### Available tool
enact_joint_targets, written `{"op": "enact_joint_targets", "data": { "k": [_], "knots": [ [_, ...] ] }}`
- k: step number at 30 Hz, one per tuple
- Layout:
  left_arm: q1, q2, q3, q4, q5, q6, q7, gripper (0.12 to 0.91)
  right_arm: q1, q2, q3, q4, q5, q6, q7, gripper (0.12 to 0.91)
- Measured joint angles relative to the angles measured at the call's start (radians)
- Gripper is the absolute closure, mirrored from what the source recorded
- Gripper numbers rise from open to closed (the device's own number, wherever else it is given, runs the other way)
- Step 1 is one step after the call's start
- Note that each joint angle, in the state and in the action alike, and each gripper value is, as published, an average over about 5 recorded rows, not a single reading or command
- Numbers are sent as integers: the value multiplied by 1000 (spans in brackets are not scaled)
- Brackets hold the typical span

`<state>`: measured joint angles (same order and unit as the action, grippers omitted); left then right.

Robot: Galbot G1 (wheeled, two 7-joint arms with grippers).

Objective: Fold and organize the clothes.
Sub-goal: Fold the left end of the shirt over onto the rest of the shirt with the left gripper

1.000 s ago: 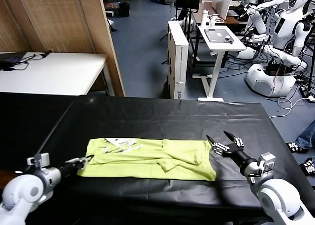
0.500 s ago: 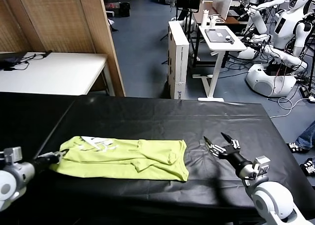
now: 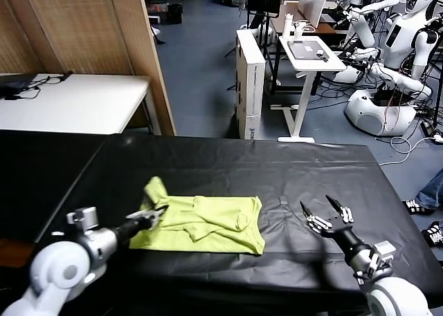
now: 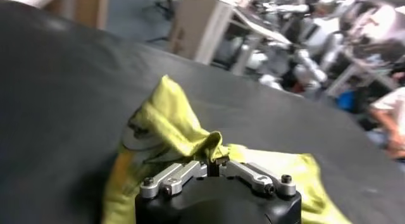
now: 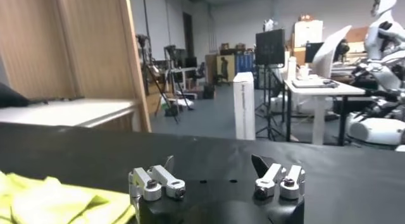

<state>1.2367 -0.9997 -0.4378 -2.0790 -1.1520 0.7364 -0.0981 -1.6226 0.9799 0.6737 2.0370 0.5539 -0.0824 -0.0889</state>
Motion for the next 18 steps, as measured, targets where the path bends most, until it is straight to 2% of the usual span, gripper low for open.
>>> {"op": "enact_joint_targets", "data": {
  "k": [9, 18],
  "knots": [
    [-101, -47, 169, 0, 2, 0, -28, 833, -20, 17, 11, 1, -18, 0, -1, 118],
    [-111, -65, 246, -11, 6, 0, -48, 833, -19, 24, -2, -2, -33, -1, -2, 118]
  ]
}}
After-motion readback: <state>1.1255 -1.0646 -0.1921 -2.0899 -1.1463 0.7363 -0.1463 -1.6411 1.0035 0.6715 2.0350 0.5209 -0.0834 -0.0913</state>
